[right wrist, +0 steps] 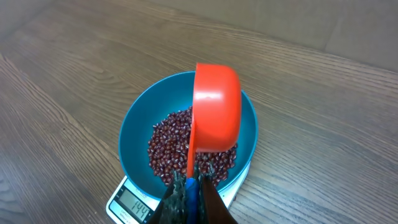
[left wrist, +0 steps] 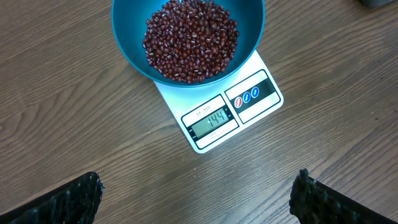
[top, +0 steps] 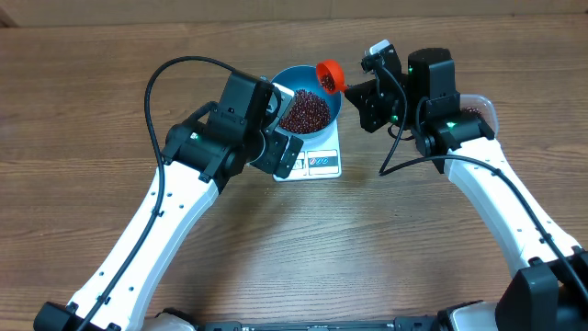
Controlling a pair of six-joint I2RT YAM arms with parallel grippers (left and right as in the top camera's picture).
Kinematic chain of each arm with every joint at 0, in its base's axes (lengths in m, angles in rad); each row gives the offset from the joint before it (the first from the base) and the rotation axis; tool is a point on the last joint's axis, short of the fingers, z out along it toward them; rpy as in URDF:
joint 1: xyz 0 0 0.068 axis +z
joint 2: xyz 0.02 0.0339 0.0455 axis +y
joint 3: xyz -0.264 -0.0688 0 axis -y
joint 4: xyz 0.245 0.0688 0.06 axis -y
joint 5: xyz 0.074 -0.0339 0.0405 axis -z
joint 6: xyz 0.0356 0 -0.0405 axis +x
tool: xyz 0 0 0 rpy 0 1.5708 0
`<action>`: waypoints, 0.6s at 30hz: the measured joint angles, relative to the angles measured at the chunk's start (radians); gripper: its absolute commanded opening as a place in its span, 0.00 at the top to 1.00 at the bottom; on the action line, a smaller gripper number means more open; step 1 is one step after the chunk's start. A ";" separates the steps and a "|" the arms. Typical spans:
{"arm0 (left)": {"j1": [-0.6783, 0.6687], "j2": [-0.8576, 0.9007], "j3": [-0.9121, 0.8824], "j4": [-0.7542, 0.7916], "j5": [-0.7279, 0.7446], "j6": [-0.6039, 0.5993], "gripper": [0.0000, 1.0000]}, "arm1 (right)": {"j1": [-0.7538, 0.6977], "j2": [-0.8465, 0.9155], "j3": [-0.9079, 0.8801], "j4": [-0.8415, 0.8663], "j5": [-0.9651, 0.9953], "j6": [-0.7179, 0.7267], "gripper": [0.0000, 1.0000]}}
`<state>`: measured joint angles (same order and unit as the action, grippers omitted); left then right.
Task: Scoop item into bowl and weigh 150g on scale
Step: 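Tilt the scoop slowly to trickle beans into the bowl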
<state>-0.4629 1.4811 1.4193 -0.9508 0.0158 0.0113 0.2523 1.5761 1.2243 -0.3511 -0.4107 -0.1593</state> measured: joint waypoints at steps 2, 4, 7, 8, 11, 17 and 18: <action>0.000 0.000 0.000 0.000 0.000 0.000 0.00 | 0.000 0.000 0.000 0.005 0.000 0.002 0.96; 0.000 0.000 0.000 0.000 0.000 0.000 0.00 | 0.000 0.000 0.000 0.009 0.000 0.002 0.96; 0.000 0.000 0.000 0.000 0.000 0.000 0.00 | 0.000 0.000 0.000 0.010 0.000 0.006 0.96; 0.000 0.000 0.000 0.000 0.000 0.000 0.00 | 0.000 0.000 0.000 0.011 0.000 0.008 0.96; 0.000 0.000 0.000 0.000 0.000 0.000 0.00 | 0.000 0.000 0.000 0.011 0.000 0.018 0.96; 0.000 0.000 0.000 0.000 0.000 0.000 0.00 | 0.000 0.000 0.000 0.012 0.000 0.026 0.96; 0.000 0.000 0.000 0.000 0.000 0.000 0.00 | 0.000 0.000 0.000 0.013 0.001 0.026 0.96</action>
<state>-0.4625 1.4815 1.4193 -0.9508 0.0158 0.0113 0.2523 1.5761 1.2243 -0.3386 -0.4099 -0.1329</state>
